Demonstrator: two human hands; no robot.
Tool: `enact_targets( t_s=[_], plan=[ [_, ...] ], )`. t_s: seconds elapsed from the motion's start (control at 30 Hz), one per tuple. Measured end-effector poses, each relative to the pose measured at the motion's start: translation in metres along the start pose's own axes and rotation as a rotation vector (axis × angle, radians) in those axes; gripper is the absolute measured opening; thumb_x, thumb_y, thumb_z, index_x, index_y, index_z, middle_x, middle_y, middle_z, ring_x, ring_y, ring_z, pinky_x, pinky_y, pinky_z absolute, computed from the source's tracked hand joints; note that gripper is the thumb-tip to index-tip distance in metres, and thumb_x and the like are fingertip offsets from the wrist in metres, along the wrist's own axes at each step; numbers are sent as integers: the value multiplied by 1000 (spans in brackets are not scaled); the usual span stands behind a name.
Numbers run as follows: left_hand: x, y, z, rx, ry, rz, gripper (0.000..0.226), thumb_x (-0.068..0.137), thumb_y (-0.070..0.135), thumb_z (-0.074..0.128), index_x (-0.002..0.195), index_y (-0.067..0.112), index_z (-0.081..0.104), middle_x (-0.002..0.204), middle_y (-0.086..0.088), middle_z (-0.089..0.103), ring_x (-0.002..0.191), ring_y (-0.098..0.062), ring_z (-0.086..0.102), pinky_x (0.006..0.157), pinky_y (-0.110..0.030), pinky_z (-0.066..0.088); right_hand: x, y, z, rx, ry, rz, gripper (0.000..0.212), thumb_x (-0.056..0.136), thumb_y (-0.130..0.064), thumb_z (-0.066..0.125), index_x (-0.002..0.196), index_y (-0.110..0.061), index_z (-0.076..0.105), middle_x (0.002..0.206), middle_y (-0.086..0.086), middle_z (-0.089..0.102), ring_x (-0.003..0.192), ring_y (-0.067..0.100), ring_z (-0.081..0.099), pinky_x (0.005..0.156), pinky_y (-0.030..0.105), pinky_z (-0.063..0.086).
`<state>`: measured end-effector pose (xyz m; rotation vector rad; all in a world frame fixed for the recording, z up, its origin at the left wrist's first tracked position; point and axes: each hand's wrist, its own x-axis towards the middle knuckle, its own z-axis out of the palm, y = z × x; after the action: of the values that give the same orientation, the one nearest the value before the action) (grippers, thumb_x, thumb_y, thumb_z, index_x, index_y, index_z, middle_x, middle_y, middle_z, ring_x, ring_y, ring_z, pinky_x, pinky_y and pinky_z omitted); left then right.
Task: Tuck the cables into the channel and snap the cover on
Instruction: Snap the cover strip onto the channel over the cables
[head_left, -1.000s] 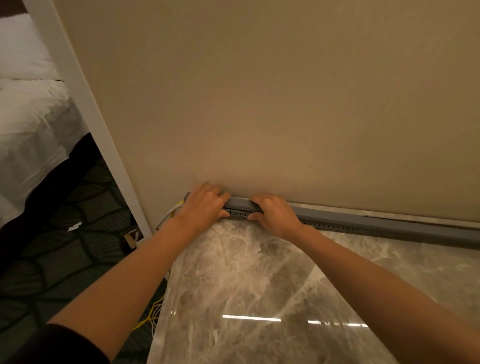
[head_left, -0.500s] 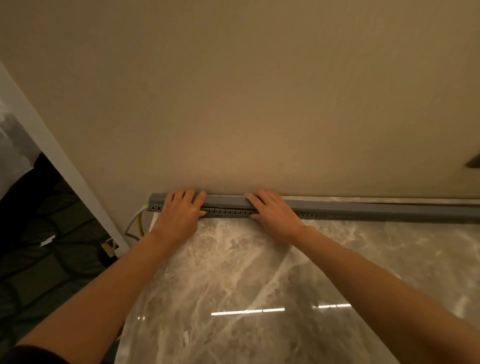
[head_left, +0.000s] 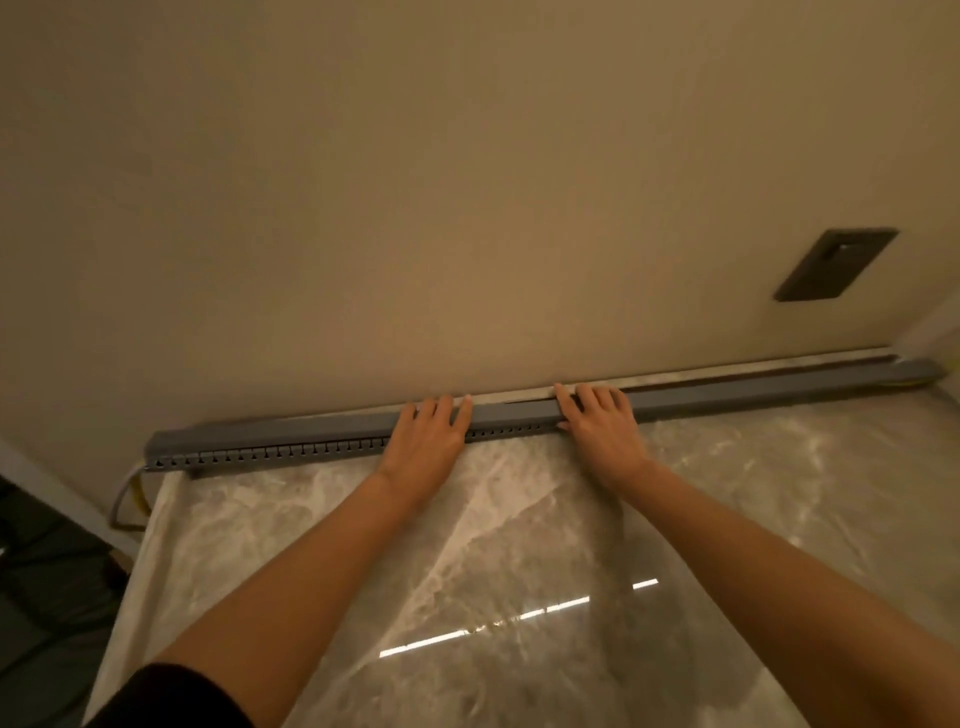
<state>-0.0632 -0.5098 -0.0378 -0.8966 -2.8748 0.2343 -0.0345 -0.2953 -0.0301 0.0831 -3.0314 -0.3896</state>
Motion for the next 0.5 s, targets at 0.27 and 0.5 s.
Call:
enact_targets(
  t_s=[0.27, 0.5],
  plan=[
    [58, 79, -15, -167, -42, 16, 51, 101, 27, 28, 144, 1, 20, 141, -21, 37, 129, -32, 38, 103, -39, 33, 0, 83, 15, 259, -75, -169, 46, 86, -20, 57, 127, 0, 54, 119, 18, 64, 105, 35, 63, 93, 40, 49],
    [104, 133, -34, -304, -98, -29, 27, 96, 19, 44, 114, 1, 52, 120, -16, 52, 111, -32, 49, 88, -37, 39, -7, 165, 25, 294, -90, -149, 45, 95, -21, 48, 139, -10, 42, 137, 10, 49, 124, 28, 44, 104, 30, 32]
  ],
)
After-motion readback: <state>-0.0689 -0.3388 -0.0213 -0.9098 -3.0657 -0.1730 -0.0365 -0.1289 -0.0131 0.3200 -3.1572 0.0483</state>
